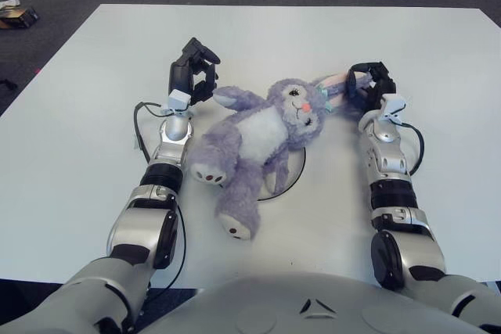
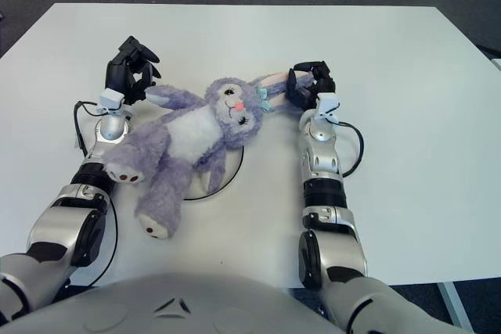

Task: Put the doll into the plate.

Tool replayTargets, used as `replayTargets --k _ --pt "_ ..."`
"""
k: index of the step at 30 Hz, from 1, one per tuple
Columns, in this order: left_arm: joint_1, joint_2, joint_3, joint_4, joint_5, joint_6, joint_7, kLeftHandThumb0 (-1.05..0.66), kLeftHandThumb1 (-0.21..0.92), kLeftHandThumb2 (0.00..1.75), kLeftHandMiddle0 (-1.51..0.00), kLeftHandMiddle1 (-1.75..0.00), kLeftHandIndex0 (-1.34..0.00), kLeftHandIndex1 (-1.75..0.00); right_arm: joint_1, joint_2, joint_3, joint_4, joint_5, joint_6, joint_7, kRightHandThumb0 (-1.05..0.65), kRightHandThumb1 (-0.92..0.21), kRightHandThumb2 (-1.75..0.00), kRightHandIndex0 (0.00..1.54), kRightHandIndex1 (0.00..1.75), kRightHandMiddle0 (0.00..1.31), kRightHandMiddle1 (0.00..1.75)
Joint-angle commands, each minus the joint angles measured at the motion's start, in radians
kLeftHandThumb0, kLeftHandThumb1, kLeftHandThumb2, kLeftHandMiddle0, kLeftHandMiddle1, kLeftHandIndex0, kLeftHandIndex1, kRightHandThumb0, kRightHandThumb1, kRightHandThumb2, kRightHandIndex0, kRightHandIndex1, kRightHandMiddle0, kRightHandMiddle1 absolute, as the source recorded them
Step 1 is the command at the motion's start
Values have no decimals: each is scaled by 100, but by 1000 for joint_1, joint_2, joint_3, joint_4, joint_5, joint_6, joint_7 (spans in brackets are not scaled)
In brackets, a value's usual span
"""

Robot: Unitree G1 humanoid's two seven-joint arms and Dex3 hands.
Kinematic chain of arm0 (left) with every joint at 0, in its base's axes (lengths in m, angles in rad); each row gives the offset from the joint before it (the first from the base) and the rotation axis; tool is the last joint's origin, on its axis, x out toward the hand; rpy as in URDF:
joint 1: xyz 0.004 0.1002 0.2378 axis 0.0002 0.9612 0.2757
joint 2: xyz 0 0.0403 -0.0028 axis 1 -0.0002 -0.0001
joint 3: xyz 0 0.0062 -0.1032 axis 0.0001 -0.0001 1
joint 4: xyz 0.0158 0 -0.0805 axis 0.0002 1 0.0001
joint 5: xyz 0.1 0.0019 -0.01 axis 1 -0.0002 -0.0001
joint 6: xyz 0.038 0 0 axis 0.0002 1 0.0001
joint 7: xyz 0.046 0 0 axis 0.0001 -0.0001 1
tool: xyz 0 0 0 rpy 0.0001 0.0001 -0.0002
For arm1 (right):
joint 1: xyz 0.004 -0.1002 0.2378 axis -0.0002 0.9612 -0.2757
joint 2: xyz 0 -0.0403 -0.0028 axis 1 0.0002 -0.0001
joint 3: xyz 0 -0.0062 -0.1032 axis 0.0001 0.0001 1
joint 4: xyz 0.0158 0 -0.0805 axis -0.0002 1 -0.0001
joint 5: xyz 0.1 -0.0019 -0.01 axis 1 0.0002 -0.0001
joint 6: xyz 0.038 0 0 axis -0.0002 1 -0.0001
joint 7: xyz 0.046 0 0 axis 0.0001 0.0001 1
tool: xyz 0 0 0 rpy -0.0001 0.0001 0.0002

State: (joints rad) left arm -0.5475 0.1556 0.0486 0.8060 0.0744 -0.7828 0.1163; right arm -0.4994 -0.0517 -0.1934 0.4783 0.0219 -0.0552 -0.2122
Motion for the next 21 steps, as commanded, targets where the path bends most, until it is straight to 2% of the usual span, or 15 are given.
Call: replayTargets --k 1,21 --pt "21 -18 4 28 -13 -14 -16 -32 92 66 -77 -175 -52 -175 -39 4 11 41 -4 7 -4 -1 -51 -100 58 163 36 156" --pt "25 -28 10 33 -24 -28 -37 -31 92 65 -79 -175 -52 -175 -145 3 40 180 -14 -29 -6 -1 -50 -100 59 162 36 156"
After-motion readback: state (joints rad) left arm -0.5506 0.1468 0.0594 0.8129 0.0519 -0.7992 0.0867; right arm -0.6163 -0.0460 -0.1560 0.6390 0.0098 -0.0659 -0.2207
